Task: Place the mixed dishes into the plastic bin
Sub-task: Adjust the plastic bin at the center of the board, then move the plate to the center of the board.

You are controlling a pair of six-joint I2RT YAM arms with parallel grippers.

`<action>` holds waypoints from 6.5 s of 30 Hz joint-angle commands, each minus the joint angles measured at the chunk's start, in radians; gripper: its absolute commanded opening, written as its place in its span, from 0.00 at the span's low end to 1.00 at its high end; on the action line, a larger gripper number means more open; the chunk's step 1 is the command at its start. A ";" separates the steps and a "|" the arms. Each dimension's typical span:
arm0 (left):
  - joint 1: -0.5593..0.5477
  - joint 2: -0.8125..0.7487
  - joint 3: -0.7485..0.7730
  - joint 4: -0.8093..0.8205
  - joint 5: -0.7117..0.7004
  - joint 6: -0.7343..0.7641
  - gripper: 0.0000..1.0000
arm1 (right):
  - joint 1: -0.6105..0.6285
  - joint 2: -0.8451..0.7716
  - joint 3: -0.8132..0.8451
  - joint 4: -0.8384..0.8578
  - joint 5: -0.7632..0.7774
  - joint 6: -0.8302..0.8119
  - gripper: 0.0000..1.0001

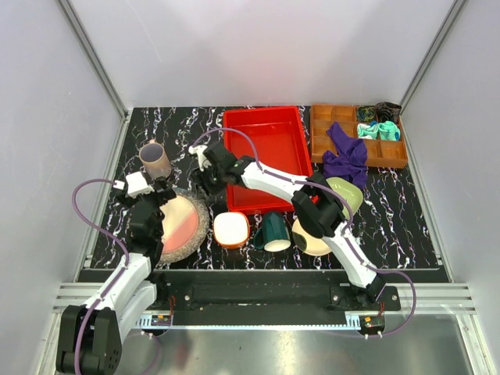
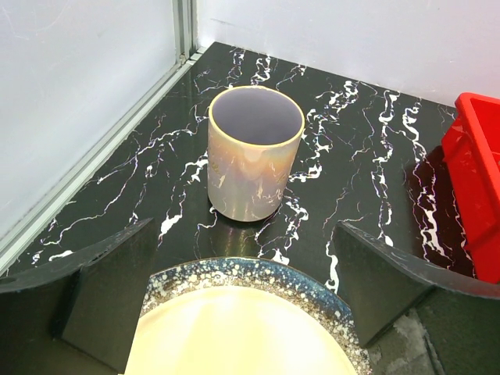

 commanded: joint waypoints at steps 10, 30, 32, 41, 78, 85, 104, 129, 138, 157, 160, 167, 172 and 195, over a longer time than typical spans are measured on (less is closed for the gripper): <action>0.003 -0.011 0.046 -0.016 -0.010 0.000 0.99 | -0.036 0.048 0.061 0.026 -0.137 0.022 0.49; 0.003 -0.017 0.056 -0.053 -0.055 -0.026 0.99 | 0.080 -0.074 -0.014 0.025 -0.127 -0.008 0.48; 0.003 -0.020 0.055 -0.057 -0.053 -0.029 0.99 | 0.091 -0.071 -0.011 0.023 -0.127 -0.010 0.48; 0.003 -0.027 0.056 -0.060 -0.050 -0.026 0.99 | 0.115 -0.097 -0.029 -0.003 -0.009 -0.039 0.52; 0.133 -0.078 0.087 -0.172 -0.130 -0.178 0.99 | 0.117 -0.024 -0.034 0.028 -0.095 0.028 0.53; 0.132 -0.103 0.090 -0.186 -0.122 -0.165 0.99 | 0.115 0.027 -0.014 0.032 -0.111 0.044 0.53; 0.132 -0.132 0.096 -0.197 -0.095 -0.158 0.99 | 0.117 0.091 0.000 0.049 -0.081 0.053 0.32; 0.133 -0.115 0.104 -0.197 -0.087 -0.158 0.99 | -0.010 0.004 -0.043 0.114 -0.012 0.094 0.00; 0.133 -0.109 0.096 -0.195 -0.078 -0.165 0.99 | -0.059 -0.004 -0.022 0.109 0.004 0.102 0.00; 0.133 -0.081 0.076 -0.192 -0.029 -0.190 0.99 | -0.115 -0.039 -0.015 0.111 0.043 0.093 0.00; 0.133 -0.075 0.073 -0.194 -0.012 -0.193 0.99 | -0.121 -0.034 -0.005 0.111 0.058 0.096 0.00; 0.133 -0.038 0.073 -0.189 0.042 -0.201 0.99 | -0.133 -0.015 0.031 0.107 0.060 0.099 0.00; 0.133 -0.012 0.067 -0.191 0.071 -0.201 0.99 | -0.139 -0.010 0.063 0.106 0.069 0.091 0.00; 0.133 0.155 0.191 -0.237 0.194 -0.225 0.99 | -0.165 0.096 0.256 0.045 0.106 0.076 0.00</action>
